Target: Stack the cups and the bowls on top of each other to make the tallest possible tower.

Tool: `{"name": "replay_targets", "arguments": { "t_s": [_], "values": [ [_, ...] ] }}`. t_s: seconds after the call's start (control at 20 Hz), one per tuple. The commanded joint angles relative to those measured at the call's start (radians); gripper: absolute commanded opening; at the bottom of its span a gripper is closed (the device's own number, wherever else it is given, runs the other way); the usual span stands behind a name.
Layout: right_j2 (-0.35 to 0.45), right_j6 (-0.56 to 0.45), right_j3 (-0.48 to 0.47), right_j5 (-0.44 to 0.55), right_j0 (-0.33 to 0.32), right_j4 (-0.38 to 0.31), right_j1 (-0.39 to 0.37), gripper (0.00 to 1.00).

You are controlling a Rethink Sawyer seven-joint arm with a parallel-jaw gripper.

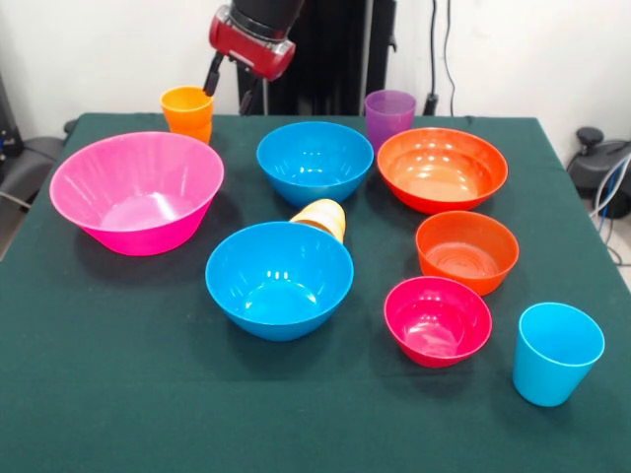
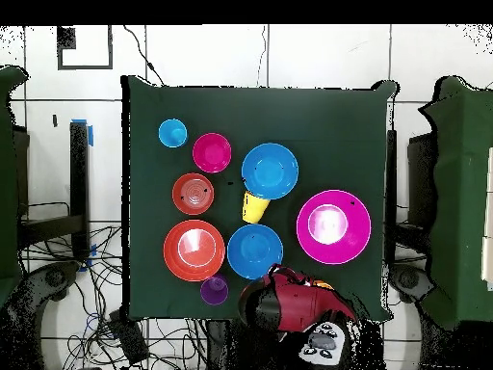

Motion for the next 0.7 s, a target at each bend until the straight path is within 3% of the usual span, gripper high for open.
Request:
{"name": "replay_targets", "arguments": {
  "t_s": [0.05,0.7],
  "values": [
    [0.091,0.028,-0.075,0.038,0.017,-0.036,0.064,1.00],
    [0.082,0.037,-0.102,0.003,0.017,-0.036,0.117,1.00]
  ]
}}
